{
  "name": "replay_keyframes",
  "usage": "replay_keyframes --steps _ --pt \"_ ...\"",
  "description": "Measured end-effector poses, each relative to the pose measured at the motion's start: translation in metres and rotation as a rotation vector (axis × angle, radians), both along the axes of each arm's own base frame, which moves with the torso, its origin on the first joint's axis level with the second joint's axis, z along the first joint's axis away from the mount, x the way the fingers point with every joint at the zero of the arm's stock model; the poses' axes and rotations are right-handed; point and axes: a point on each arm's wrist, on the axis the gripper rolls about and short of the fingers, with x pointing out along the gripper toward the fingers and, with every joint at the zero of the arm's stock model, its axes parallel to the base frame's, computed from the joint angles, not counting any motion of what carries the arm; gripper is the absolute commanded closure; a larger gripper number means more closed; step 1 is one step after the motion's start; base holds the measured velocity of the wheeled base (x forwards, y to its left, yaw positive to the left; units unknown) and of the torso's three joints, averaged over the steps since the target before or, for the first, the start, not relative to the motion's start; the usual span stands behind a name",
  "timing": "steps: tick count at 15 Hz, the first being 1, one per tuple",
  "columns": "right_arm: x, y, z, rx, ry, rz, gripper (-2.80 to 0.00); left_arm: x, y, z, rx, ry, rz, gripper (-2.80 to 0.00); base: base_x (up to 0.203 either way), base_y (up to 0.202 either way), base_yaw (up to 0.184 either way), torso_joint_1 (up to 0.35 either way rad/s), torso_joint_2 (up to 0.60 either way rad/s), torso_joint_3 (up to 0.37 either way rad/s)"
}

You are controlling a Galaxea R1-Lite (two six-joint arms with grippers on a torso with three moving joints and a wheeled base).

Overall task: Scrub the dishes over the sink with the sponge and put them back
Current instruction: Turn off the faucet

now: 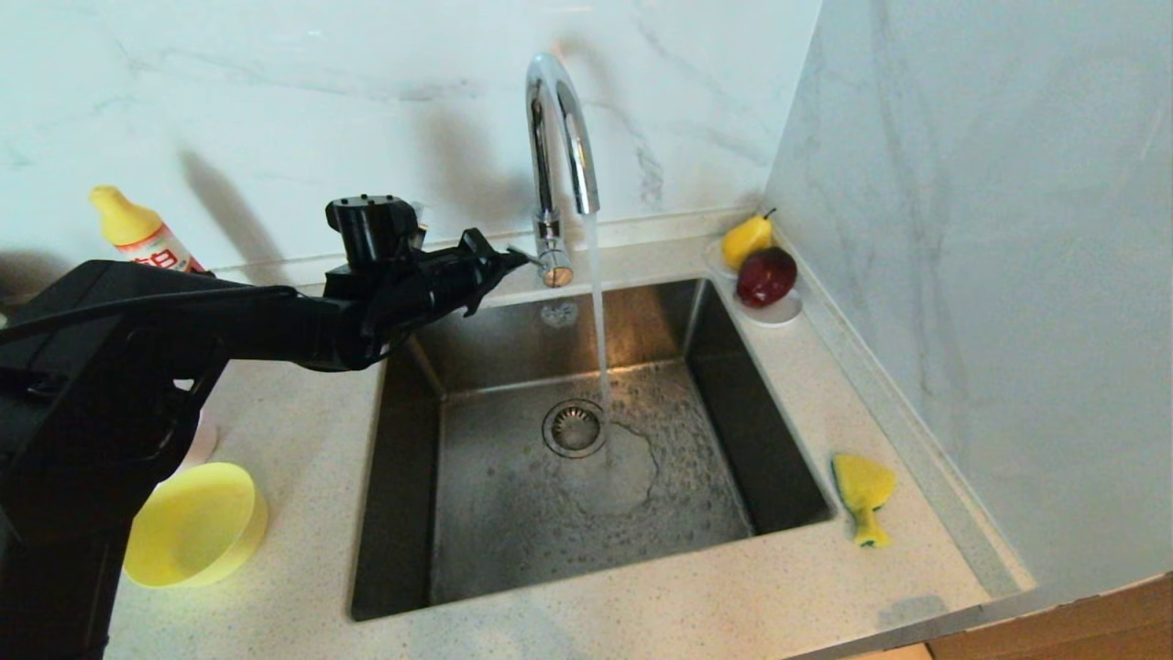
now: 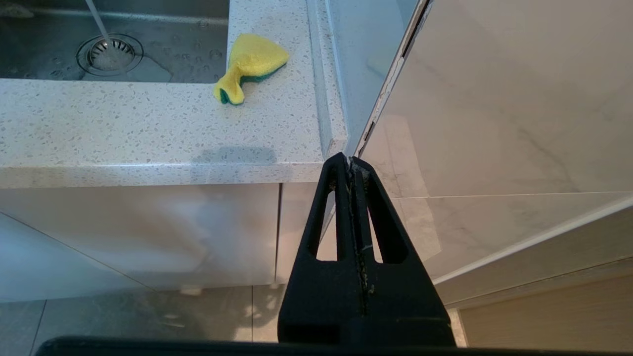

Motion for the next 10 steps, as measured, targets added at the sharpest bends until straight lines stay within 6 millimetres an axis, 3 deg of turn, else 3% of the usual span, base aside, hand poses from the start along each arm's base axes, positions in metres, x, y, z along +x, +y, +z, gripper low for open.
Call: replay_keyframes --steps 10 --pt "0.000 0.000 0.000 0.000 0.000 0.000 0.00 0.013 0.001 0.015 -0.014 -0.015 0.023 0.00 0.000 0.000 0.000 0.000 0.00 0.000"
